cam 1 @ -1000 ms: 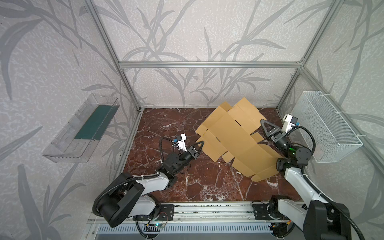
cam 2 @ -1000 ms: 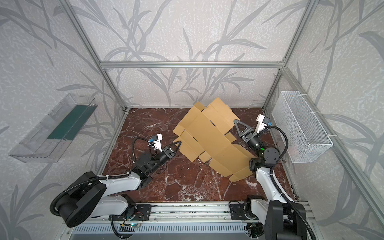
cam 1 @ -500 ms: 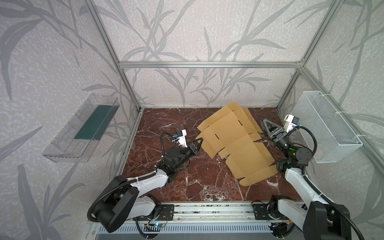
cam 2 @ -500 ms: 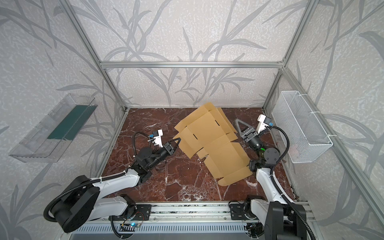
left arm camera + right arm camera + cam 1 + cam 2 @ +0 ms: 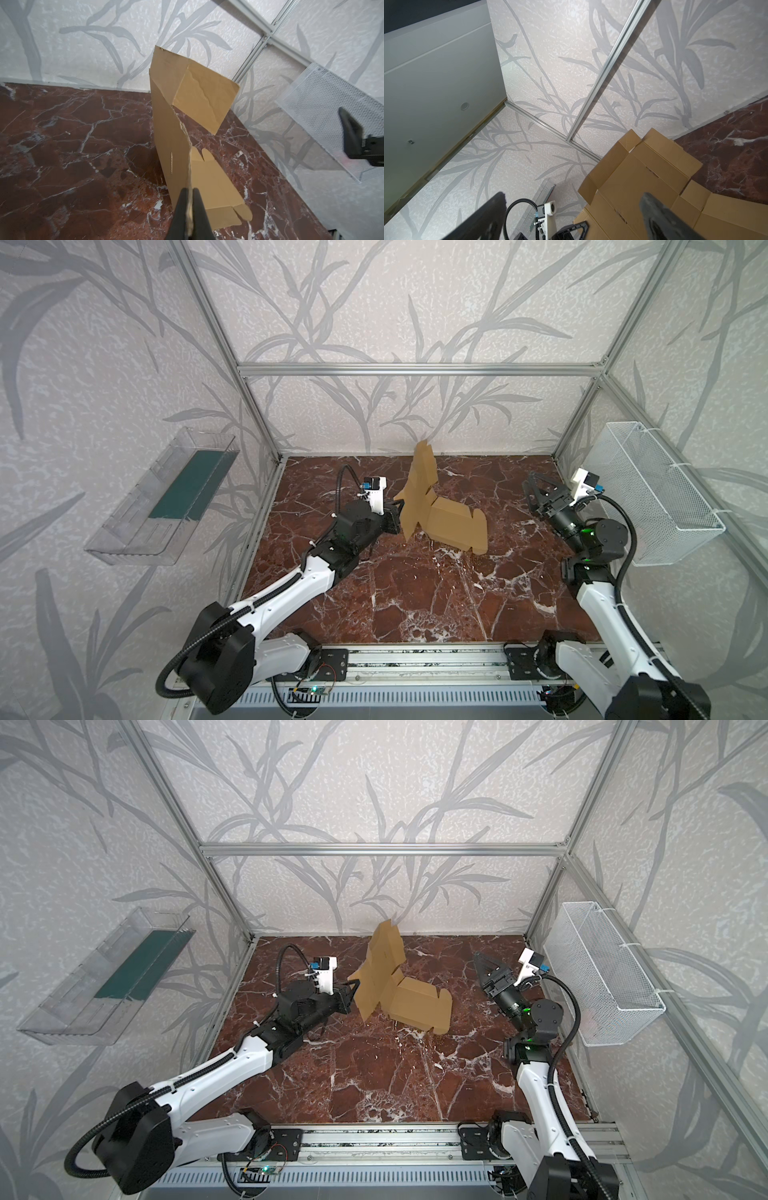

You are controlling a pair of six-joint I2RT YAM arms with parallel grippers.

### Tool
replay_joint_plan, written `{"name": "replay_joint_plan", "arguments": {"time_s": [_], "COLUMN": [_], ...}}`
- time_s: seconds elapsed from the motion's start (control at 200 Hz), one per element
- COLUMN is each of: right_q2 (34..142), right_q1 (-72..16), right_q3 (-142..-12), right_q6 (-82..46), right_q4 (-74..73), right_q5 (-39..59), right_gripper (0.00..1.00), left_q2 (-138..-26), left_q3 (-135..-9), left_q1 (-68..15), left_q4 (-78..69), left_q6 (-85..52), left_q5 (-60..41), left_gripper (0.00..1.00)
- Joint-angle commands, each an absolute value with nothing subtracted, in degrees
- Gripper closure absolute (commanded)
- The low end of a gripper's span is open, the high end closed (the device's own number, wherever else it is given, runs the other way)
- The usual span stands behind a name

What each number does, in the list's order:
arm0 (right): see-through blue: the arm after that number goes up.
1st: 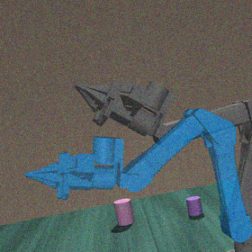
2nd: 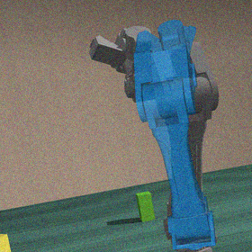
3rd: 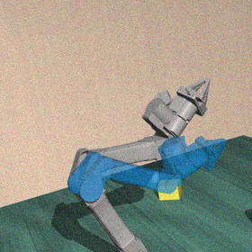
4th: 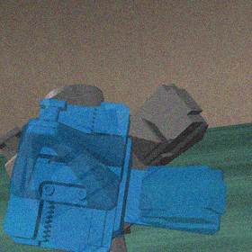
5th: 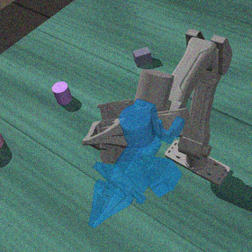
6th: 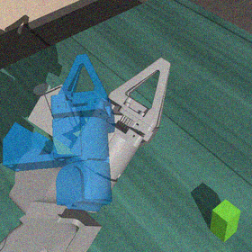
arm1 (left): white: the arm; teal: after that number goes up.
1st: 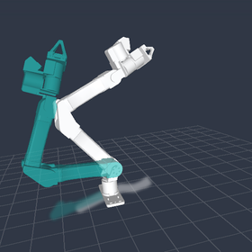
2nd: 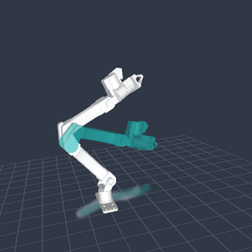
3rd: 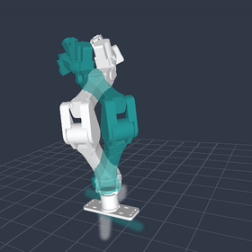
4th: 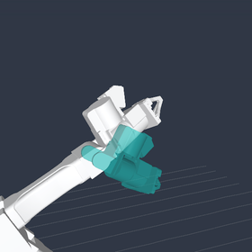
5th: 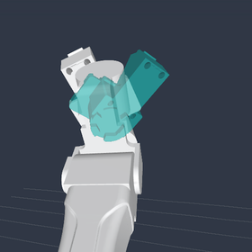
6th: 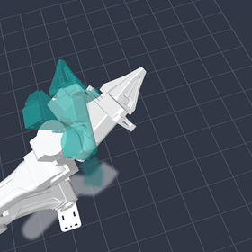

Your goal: Fold the paper box

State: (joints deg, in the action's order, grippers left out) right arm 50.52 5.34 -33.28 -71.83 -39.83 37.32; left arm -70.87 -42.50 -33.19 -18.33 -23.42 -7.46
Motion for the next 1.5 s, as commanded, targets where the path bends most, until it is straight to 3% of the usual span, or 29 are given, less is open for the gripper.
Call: {"name": "replay_joint_plan", "arguments": {"time_s": [0.0,0.095,0.23,0.42,0.62,0.91,1.07,1.495], "right_q2": [45.5,41.9,40.4,42.1,45.4,45.6,48.4,49.1], "right_q1": [1.0,-3.3,-6.0,-5.9,-6.4,-19.6,-21.2,-23.5], "right_q3": [-38.6,-35.6,-29.7,-31.1,-41.0,-45.1,-44.8,-40.7], "right_q6": [-56.8,-54.3,-61.6,-72.5,-60.6,-55.4,-57.6,-61.3], "right_q4": [-17.0,-21.5,-31.9,-23.2,-8.3,9.1,10.8,8.3], "right_q5": [29.6,24.1,19.1,20.5,30.3,17.0,16.4,12.4], "right_gripper": [0.01,0.01,0.01,0.01,0.00,0.13,0.17,0.46], "left_q2": [-72.4,-72.4,-69.7,-64.2,-60.2,-60.0,-60.1,-62.6], "left_q3": [-44.1,-43.6,-38.8,-31.8,-27.9,-26.7,-26.4,-25.6], "left_q1": [-33.0,-33.0,-33.6,-37.6,-44.0,-46.1,-47.6,-50.5], "left_q4": [-16.1,-16.5,-21.9,-27.4,-30.2,-32.1,-31.7,-35.7], "left_q6": [-13.7,-11.1,-8.3,-1.1,4.0,6.6,8.6,9.9], "left_q5": [-8.0,-9.7,-13.2,-14.7,-11.8,-11.5,-9.7,-3.0], "left_gripper": [1.00,1.00,1.00,1.00,1.00,1.00,1.00,1.00]}}
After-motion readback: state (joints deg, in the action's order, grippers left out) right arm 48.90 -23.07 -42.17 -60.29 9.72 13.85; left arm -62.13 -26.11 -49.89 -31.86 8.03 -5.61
